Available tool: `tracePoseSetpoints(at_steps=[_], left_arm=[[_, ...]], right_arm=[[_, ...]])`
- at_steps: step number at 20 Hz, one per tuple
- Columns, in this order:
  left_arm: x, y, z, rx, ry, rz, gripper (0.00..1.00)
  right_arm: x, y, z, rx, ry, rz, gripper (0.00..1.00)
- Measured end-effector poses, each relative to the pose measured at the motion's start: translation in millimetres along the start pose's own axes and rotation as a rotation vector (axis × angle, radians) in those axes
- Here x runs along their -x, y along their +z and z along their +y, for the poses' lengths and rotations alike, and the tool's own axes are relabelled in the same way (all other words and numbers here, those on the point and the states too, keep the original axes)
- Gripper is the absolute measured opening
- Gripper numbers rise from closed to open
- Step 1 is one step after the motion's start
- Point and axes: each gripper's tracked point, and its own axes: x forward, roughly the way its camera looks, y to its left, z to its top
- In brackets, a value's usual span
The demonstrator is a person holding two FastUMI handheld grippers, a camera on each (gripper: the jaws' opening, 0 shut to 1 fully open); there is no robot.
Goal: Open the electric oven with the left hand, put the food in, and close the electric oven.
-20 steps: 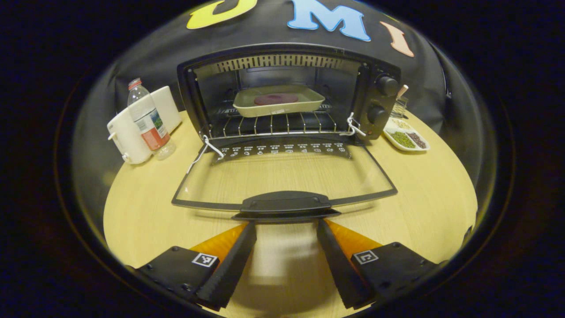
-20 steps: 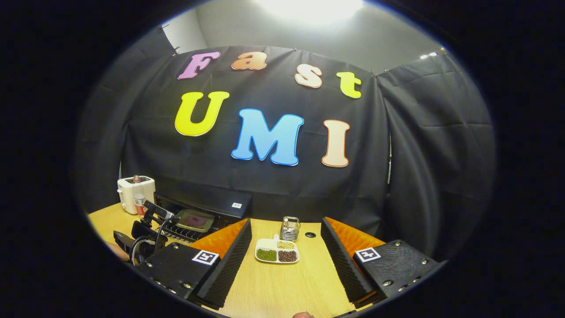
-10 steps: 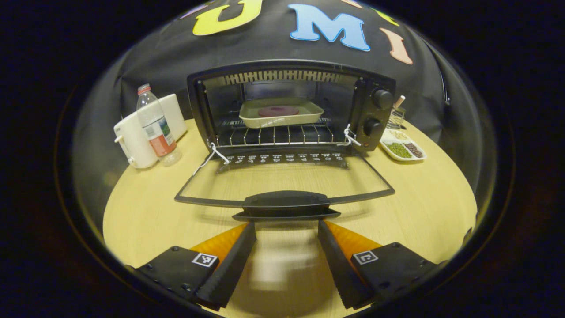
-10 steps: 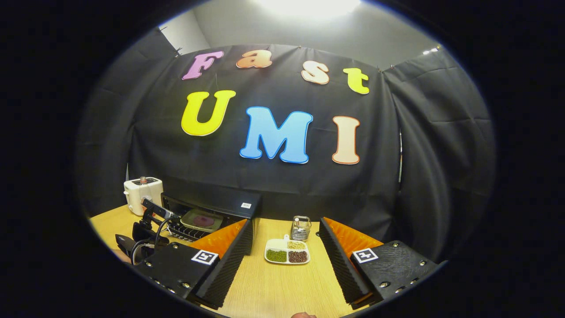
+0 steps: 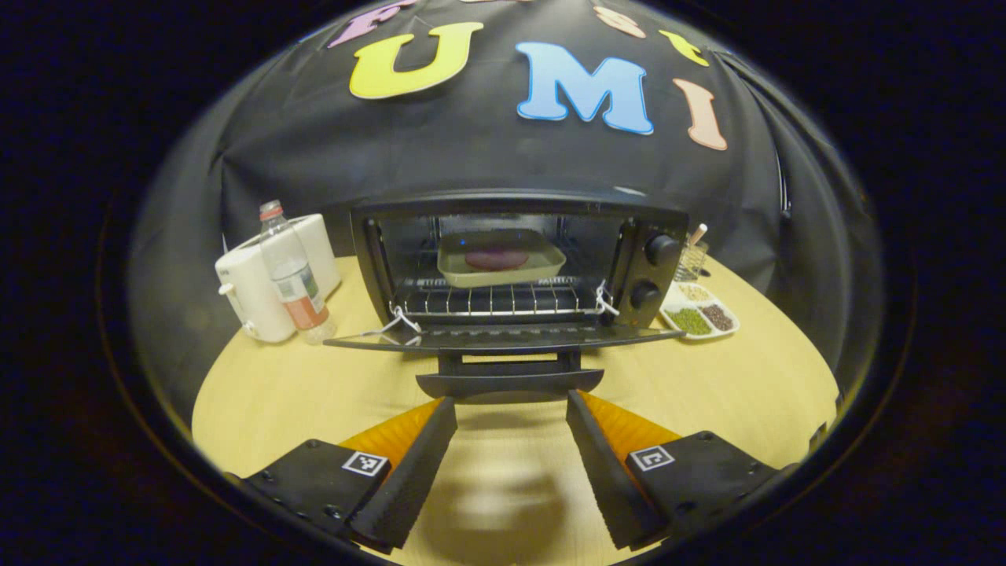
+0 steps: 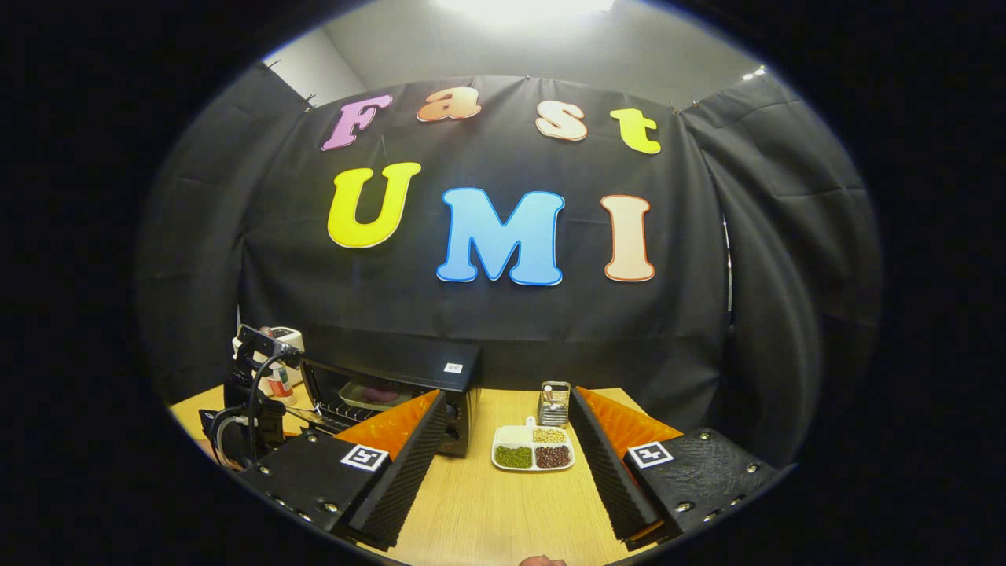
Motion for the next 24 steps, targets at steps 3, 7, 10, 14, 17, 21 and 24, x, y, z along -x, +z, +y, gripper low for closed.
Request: tracePoseSetpoints(at_steps=[3, 7, 10, 14, 17, 21, 24], left_arm=[[5.1, 24.4, 0.8, -0.027, 0.005, -0.065, 1.0], [-0.3, 50.5, -0.8, -0.04, -0.015, -0.126, 0.96], [-10.4, 73.7, 2.7, -0.043, -0.018, -0.188, 1.0], [22.4, 105.3, 3.7, -0.079, -0.012, -0.285, 1.0], [76.5, 130.2, 1.5, -0.082, 0.021, -0.374, 0.94], [167.0, 152.2, -5.7, -0.052, 0.061, -0.488, 1.0], [229.0, 156.8, -7.7, -0.055, 0.113, -0.536, 1.0]], right_arm=[[0.3, -5.3, -1.5, -0.006, -0.009, 0.013, 0.95], [0.5, -8.4, -3.2, -0.024, -0.025, 0.041, 0.95], [0.8, -10.0, -4.1, -0.037, -0.037, 0.043, 0.95], [6.1, -0.3, -6.3, -0.036, -0.043, 0.01, 0.95], [18.3, 14.2, -9.7, -0.048, -0.026, -0.043, 0.95], [43.5, 35.5, -16.2, -0.057, 0.031, -0.11, 0.95], [65.1, 39.0, -22.2, -0.068, 0.068, -0.125, 0.95]])
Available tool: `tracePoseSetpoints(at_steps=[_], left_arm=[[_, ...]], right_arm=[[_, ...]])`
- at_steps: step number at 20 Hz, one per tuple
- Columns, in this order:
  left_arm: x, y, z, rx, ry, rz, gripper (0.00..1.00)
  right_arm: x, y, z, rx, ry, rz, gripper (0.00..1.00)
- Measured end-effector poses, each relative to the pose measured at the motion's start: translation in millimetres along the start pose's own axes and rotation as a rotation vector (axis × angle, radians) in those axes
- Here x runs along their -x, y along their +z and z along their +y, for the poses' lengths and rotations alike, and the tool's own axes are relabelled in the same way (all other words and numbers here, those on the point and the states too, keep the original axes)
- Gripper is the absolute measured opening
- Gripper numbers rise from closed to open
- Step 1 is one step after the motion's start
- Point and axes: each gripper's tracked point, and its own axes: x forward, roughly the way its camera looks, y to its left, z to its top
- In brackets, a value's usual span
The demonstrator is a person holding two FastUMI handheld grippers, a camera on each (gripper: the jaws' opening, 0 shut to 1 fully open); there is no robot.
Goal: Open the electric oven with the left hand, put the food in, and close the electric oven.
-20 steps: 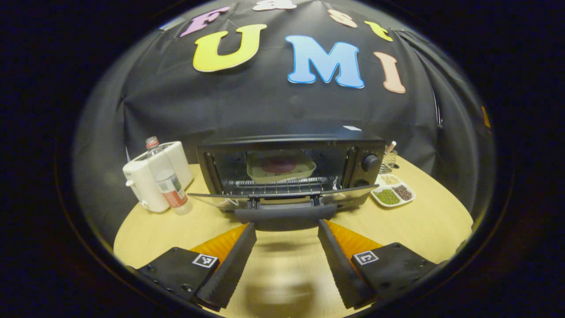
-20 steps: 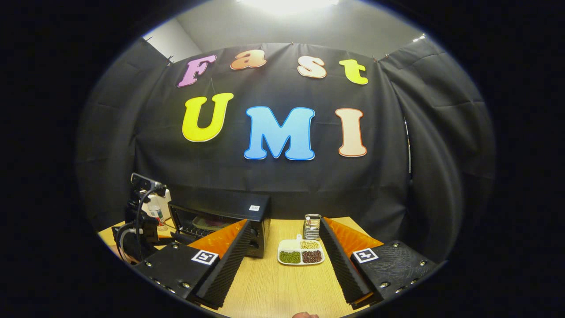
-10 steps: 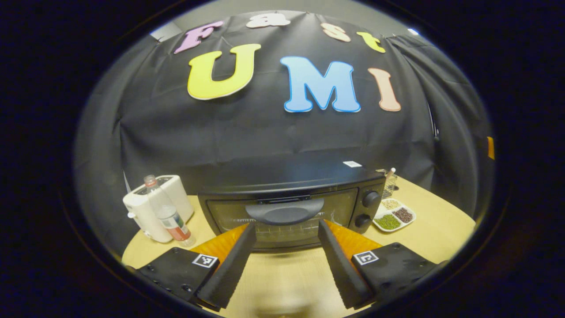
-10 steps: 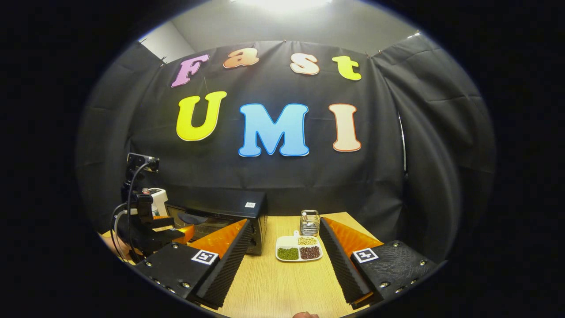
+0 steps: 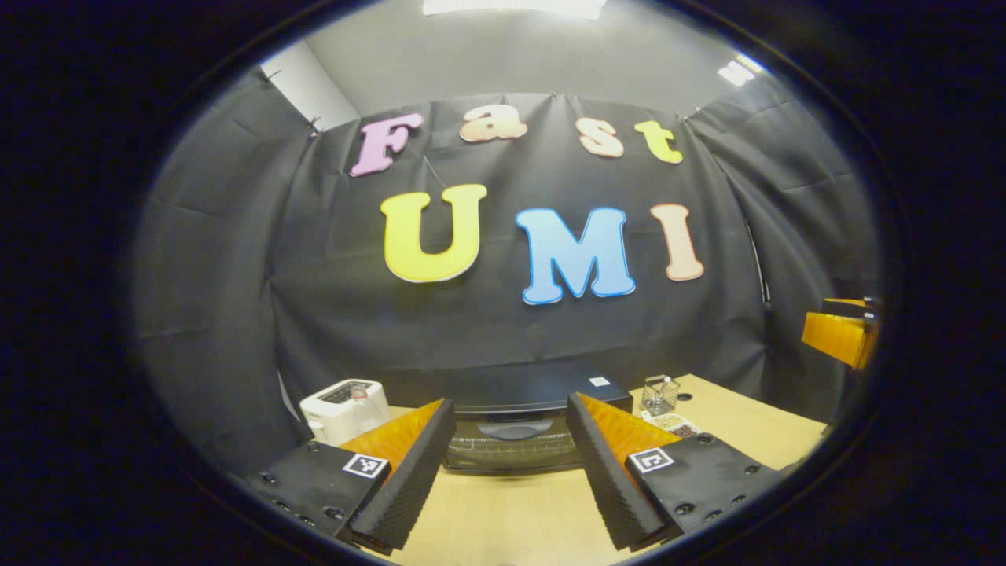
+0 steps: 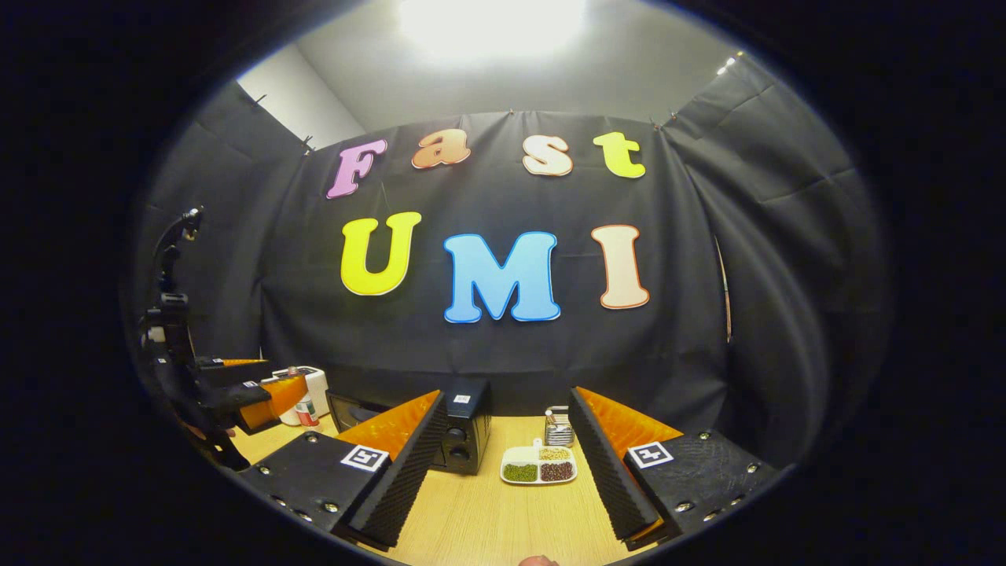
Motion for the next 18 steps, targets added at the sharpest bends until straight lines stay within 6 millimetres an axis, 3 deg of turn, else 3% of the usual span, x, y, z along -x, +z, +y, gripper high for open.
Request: tracePoseSetpoints(at_steps=[1, 2, 3, 5, 9, 11, 12, 13, 14, 18], left_arm=[[17.0, 7.5, 1.7, 0.0, 0.016, -0.01, 1.0], [31.0, 14.9, 0.1, 0.004, 0.018, -0.018, 0.91], [45.0, 21.2, -1.6, 0.007, 0.017, -0.029, 1.0], [67.8, 30.5, 1.3, 0.003, 0.022, -0.043, 1.0], [106.1, 28.9, 10.8, -0.001, 0.004, -0.03, 1.0], [118.9, 31.2, 22.1, -0.013, 0.009, -0.043, 1.0], [123.1, 30.6, 26.0, -0.015, 0.004, -0.038, 0.98], [126.7, 27.8, 29.3, -0.015, 0.0, -0.033, 0.95], [127.0, 31.0, 34.3, -0.01, 0.004, -0.042, 1.0], [132.0, 42.0, 55.1, 0.031, 0.028, -0.068, 1.0]], right_arm=[[6.7, 1.2, -1.6, -0.003, 0.008, 0.002, 0.95], [13.7, 3.3, -6.8, -0.001, 0.005, 0.0, 0.95], [20.2, 6.7, -11.2, 0.0, -0.003, -0.006, 0.95], [33.1, 12.0, -15.7, -0.005, -0.016, -0.021, 0.95], [49.9, 17.2, -10.1, -0.045, -0.015, -0.03, 0.96], [55.6, 21.5, -10.1, -0.041, -0.038, -0.046, 0.96], [57.5, 22.8, -12.1, -0.034, -0.061, -0.047, 0.91], [61.0, 22.3, -10.1, -0.034, -0.072, -0.044, 0.96], [63.9, 25.2, -3.2, -0.037, -0.069, -0.052, 0.96], [69.9, 37.3, 13.3, -0.037, -0.068, -0.081, 0.96]])
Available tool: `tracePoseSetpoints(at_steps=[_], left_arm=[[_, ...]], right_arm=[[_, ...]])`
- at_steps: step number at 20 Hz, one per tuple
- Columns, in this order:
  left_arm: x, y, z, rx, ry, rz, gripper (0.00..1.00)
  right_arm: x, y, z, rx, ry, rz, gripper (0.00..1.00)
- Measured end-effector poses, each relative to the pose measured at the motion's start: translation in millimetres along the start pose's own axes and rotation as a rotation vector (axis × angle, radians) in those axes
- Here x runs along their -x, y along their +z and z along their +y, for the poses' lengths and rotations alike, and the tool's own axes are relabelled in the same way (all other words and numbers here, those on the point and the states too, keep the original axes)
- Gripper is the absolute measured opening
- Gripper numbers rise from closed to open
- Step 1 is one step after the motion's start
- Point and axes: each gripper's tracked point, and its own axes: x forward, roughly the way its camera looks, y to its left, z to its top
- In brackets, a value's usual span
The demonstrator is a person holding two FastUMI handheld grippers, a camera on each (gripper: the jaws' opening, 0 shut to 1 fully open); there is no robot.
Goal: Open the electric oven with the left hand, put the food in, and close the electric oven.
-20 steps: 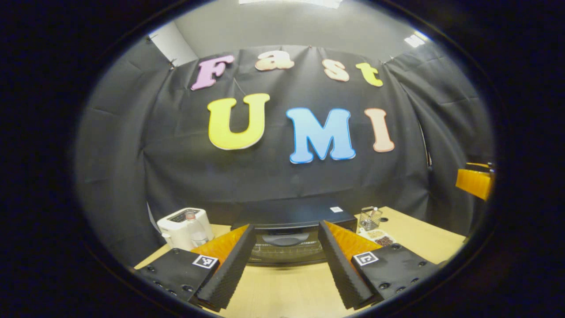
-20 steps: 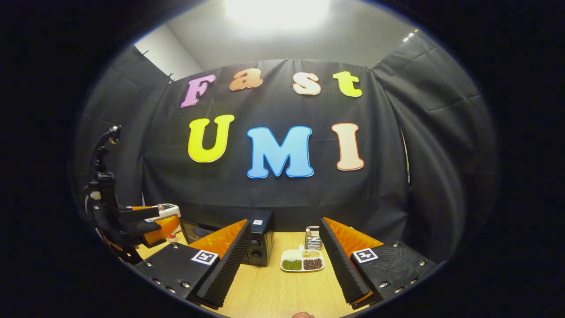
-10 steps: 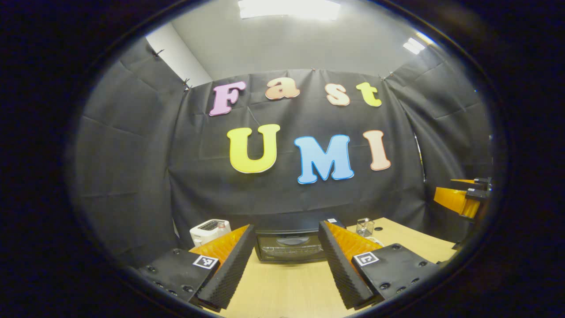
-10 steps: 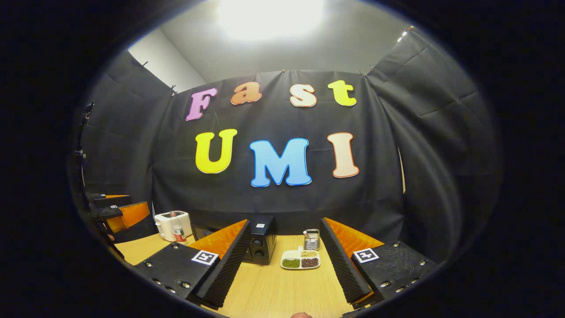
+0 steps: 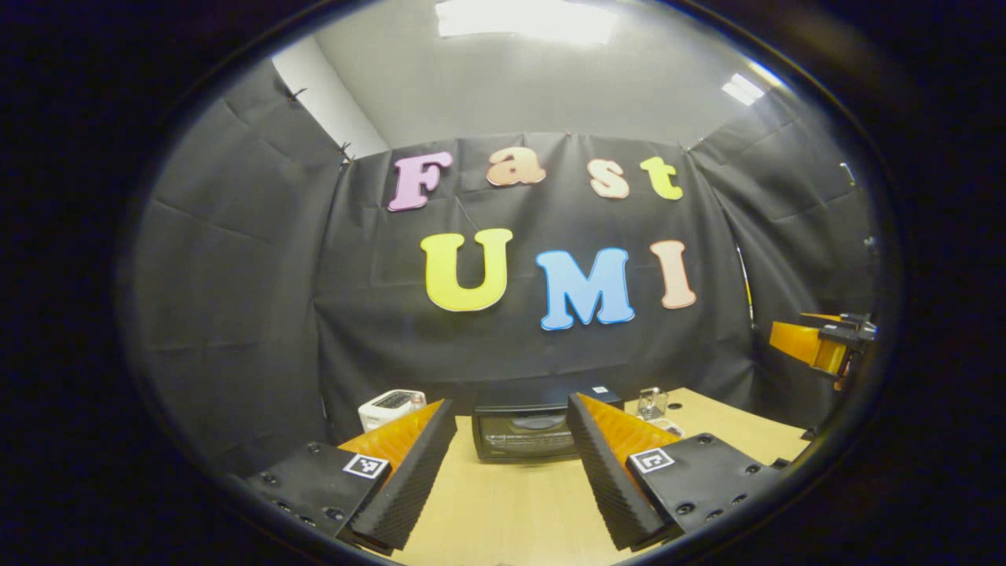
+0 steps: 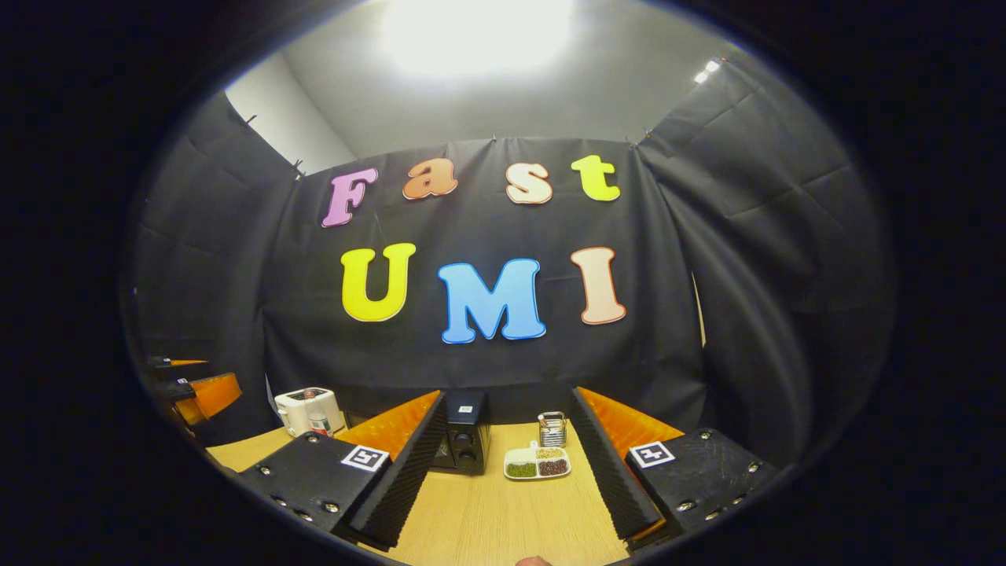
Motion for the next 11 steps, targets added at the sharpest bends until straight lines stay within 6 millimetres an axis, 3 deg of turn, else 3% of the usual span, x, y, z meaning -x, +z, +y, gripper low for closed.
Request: tracePoseSetpoints(at_steps=[6, 11], left_arm=[[11.3, 4.7, 22.5, -0.017, 0.026, -0.012, 1.0], [15.7, 1.2, 32.2, -0.011, 0.052, -0.008, 1.0]], right_arm=[[2.7, 9.4, 16.4, 0.031, 0.016, -0.029, 0.96], [4.8, 8.6, 18.5, 0.051, 0.025, -0.024, 0.96]])
